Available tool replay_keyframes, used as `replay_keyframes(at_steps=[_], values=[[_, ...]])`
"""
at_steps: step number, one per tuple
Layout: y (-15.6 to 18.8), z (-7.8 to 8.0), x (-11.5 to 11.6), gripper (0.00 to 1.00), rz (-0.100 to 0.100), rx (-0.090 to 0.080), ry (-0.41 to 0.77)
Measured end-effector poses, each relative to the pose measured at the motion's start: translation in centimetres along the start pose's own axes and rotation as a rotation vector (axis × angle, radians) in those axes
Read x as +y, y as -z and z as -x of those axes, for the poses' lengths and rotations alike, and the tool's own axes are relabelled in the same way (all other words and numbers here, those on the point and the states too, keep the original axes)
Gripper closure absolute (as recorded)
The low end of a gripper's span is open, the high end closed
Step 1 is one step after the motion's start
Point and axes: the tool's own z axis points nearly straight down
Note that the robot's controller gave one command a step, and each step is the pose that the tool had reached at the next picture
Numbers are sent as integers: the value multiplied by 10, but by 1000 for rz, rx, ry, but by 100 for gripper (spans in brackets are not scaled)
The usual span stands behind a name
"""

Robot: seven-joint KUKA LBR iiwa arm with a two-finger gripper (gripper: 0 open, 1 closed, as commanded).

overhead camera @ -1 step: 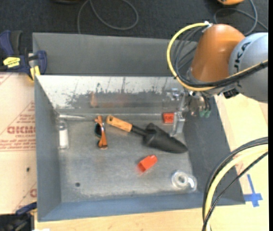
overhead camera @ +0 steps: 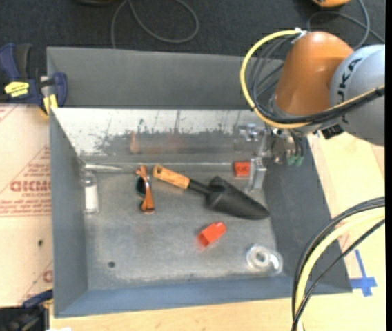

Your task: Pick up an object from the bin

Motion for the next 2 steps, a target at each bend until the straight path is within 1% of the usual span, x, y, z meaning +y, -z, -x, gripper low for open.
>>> replay_keyframes(at_steps=[1,2], values=[[-50,-16,18,0,1,-1,-108],[-90,-32,29,0,-1,-4,-79]])
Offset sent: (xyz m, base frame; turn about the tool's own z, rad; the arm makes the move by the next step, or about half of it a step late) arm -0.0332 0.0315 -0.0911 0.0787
